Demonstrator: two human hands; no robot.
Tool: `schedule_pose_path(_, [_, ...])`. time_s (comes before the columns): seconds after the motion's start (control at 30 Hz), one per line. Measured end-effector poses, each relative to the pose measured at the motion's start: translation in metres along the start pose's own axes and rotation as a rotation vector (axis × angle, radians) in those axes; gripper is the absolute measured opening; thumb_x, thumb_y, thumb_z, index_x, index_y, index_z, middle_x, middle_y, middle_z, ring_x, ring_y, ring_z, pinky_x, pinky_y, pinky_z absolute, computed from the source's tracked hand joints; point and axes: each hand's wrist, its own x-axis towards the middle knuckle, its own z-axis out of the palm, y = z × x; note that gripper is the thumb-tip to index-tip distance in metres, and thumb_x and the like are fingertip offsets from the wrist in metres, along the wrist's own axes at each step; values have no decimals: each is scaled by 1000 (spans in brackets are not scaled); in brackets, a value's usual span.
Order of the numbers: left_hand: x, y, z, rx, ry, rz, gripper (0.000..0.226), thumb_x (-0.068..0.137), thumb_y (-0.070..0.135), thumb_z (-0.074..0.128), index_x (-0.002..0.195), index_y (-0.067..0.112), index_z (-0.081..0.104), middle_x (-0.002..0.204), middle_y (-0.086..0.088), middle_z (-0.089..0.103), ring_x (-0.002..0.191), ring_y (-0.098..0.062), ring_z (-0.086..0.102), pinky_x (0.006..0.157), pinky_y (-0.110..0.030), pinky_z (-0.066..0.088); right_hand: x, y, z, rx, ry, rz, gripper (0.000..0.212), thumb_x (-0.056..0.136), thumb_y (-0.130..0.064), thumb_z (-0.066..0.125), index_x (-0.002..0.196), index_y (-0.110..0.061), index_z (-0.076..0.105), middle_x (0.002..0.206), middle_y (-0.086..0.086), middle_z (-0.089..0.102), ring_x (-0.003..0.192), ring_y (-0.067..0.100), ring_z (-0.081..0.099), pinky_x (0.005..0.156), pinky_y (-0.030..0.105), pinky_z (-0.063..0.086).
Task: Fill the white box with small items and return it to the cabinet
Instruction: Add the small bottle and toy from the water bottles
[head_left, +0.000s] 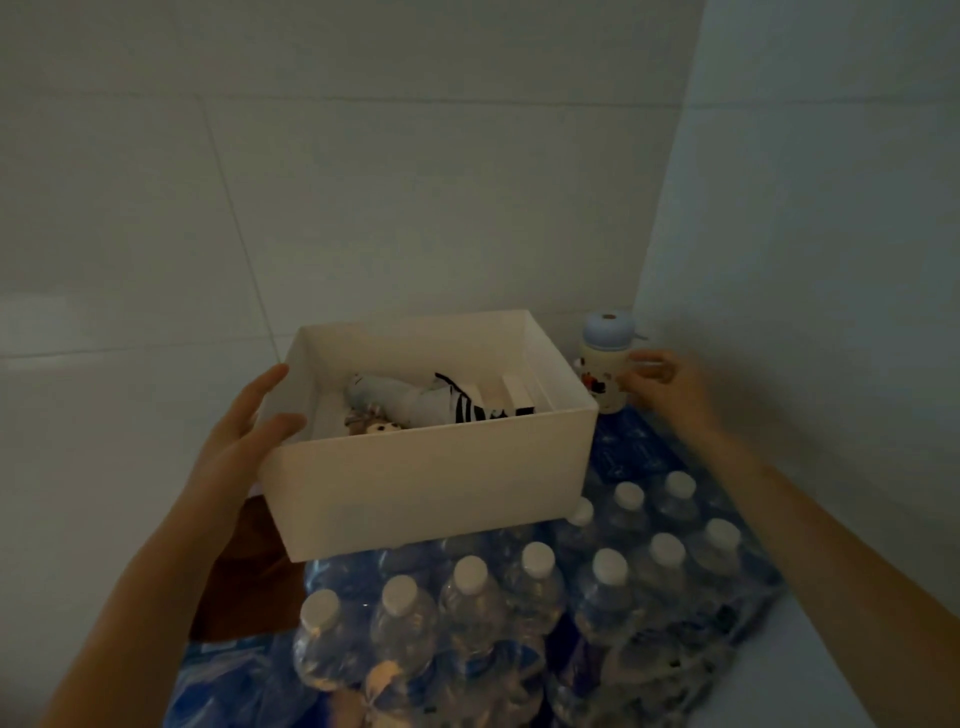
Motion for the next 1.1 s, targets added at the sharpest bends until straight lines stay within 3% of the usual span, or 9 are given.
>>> schedule_pose_path(0.13, [0, 0, 3, 13, 3, 9, 48, 90, 18, 59, 125, 51, 54, 106, 23, 58, 77, 8, 64, 71, -29, 47, 7, 28, 15, -9, 49, 39, 50, 76, -19, 79, 117, -12, 50, 107, 7, 59, 93, 20, 58, 69, 25, 48])
schedule_pose_path(0.23, [-1, 1, 3, 14, 1, 3, 49, 85, 24, 63, 124, 53, 54, 107, 23, 58, 78, 5, 65, 73, -32, 48, 13, 37, 27, -14, 59, 27, 73, 72, -20, 83, 130, -11, 40, 111, -3, 50, 96, 13, 53, 73, 21, 46])
schedule_pose_path(0.3, [-1, 1, 2, 12, -2, -4, 51, 81, 28, 64, 123, 54, 54, 105, 22, 61, 79, -1, 67, 70, -32, 48, 17, 40, 34, 22, 48, 17, 69, 70, -19, 84, 124, -17, 41, 100, -16, 49, 87, 1, 51, 68, 12, 44])
schedule_pose_path(0.37, [-1, 1, 2, 17, -1, -11, 50, 85, 25, 63, 123, 55, 53, 104, 22, 61, 81, -7, 68, 69, -33, 49, 22, 41, 39, 54, 29, 13, 62, 68, -18, 85, 115, -23, 43, 97, -21, 50, 86, -5, 52, 68, 13, 46])
schedule_pose_path(0.53, [1, -3, 1, 30, 3, -5, 49, 89, 19, 59, 125, 53, 53, 96, 33, 66, 80, -2, 68, 69, -34, 49, 31, 46, 47, 33, 60, -11, 57, 70, -17, 84, 118, -8, 54, 106, 0, 60, 91, 11, 59, 76, 25, 49])
schedule_pose_path(0.73, [1, -2, 2, 38, 4, -6, 49, 91, 18, 57, 122, 56, 53, 93, 38, 64, 80, 5, 66, 69, -32, 48, 29, 38, 42, 45, 85, -32, 56, 64, -14, 87, 110, -10, 55, 104, 3, 61, 94, 19, 59, 68, 20, 48])
schedule_pose_path(0.97, [1, -2, 2, 11, 1, -15, 48, 90, 22, 59, 121, 58, 53, 110, 29, 55, 85, -1, 65, 71, -33, 48, 23, -21, 27, 26, 52, -142, 50, 64, -18, 87, 104, -17, 57, 94, -5, 62, 79, 1, 58, 57, 2, 46])
schedule_pose_path(1.03, [1, -1, 2, 11, -5, -14, 48, 91, 22, 59, 123, 57, 52, 111, 28, 55, 87, -2, 64, 73, -33, 48, 24, -47, 23, 24, 67, -167, 53, 63, -22, 87, 106, -17, 58, 96, -6, 62, 79, -2, 58, 57, 2, 46])
schedule_pose_path(1.1, [0, -1, 3, 20, -15, -12, 48, 90, 23, 59, 124, 57, 51, 111, 29, 54, 90, -2, 63, 76, -34, 49, 25, -74, 23, 21, 56, -199, 57, 63, -24, 87, 112, -12, 59, 102, -4, 63, 84, 5, 61, 64, 7, 48])
